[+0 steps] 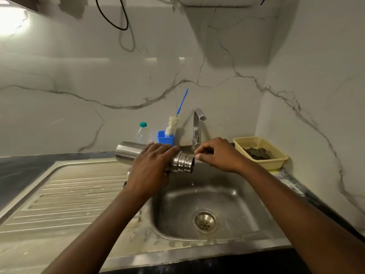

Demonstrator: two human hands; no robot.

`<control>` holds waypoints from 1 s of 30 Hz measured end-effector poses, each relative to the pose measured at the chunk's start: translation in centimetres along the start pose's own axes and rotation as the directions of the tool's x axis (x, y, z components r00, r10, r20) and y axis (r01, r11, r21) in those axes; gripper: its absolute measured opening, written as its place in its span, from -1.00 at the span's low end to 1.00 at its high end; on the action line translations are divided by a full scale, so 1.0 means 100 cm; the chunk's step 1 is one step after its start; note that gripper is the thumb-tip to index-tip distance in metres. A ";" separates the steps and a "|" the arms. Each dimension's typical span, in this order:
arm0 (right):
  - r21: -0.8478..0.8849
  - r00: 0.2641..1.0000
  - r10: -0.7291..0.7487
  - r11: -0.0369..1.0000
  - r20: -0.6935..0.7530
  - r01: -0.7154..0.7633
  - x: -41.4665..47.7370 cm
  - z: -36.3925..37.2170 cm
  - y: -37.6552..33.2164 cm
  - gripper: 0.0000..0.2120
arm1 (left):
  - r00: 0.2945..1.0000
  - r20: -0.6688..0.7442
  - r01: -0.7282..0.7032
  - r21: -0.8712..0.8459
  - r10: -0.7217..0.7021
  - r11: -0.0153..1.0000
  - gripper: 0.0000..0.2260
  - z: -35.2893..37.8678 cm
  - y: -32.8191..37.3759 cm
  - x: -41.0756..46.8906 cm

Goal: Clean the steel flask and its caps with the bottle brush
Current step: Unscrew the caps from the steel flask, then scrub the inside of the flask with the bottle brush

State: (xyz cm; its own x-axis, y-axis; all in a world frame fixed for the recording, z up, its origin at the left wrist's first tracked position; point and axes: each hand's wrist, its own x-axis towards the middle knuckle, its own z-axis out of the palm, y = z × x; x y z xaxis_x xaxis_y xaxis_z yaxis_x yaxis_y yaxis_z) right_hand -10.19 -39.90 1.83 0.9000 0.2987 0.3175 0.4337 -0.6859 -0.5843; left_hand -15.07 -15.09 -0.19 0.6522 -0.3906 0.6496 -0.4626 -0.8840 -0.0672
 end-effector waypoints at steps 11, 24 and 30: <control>0.295 0.990 0.133 0.949 -0.046 -0.113 0.046 -0.010 -0.019 -0.89 | 0.902 -0.023 0.302 -0.678 -0.431 0.670 -0.29 0.027 0.012 0.015; 0.456 0.955 0.292 0.843 0.059 -0.286 0.156 0.024 -0.035 -0.73 | 0.745 0.282 0.449 -0.882 -0.604 0.142 -0.42 0.066 -0.005 -0.010; 0.665 0.881 0.469 0.639 0.062 -0.387 0.215 0.046 -0.022 -0.61 | 0.732 0.311 0.474 -0.872 -0.606 0.124 -0.44 0.074 -0.007 -0.016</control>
State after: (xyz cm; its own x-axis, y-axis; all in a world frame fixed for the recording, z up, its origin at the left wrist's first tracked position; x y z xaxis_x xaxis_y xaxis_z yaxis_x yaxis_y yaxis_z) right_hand 8.44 -28.87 6.49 0.9990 -0.0176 -0.0406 -0.0423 -0.1123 -0.9928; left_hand -11.33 -15.76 -6.76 0.9447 0.1701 0.2802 -0.2720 -0.0705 0.9597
